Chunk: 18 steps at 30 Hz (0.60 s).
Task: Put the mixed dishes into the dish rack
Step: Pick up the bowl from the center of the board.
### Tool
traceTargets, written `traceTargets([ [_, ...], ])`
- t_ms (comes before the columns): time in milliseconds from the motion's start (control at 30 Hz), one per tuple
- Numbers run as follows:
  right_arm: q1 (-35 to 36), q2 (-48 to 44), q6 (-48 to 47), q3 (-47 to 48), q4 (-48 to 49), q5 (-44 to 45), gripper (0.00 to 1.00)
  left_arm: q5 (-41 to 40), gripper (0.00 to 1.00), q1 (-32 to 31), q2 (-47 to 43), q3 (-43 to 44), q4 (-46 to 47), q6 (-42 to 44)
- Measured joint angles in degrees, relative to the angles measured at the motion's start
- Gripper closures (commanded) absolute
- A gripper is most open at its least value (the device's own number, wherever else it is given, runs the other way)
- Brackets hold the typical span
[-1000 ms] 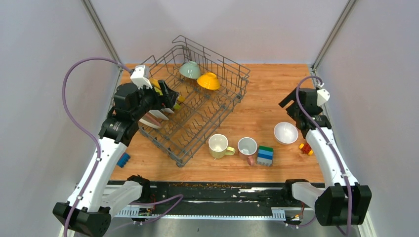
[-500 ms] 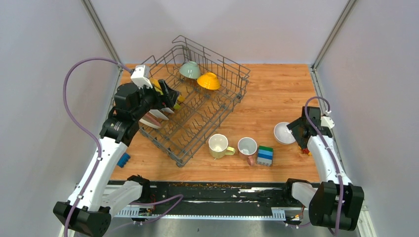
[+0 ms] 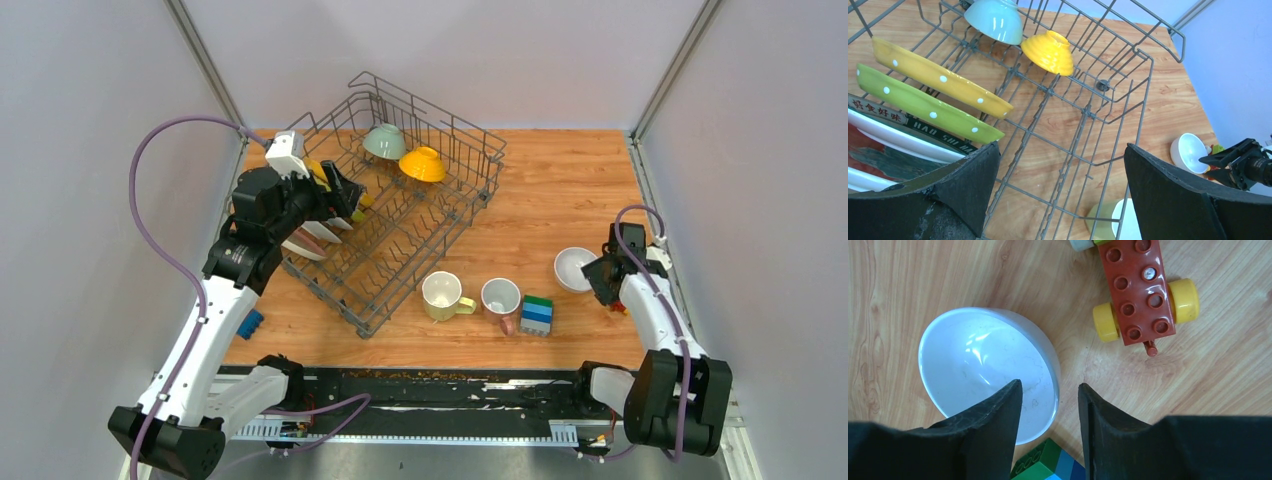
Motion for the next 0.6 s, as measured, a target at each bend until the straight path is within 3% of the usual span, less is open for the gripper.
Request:
traceTargets([
  [233, 0.0, 2.03, 0.0, -0.52, 2.05, -0.85, 0.58, 0.17, 0.0, 0.0, 0.11, 0.0, 0.0, 0.0],
  [367, 0.0, 3.3, -0.09, -0.7, 2.54, -1.33, 0.66, 0.44, 0.0, 0.0, 0.26, 0.0, 0.02, -0.02],
  [600, 0.0, 3.65, -0.55, -0.76, 3.17, -1.75, 0.89, 0.96, 0.0, 0.0, 0.39, 0.0, 0.02, -0.04],
])
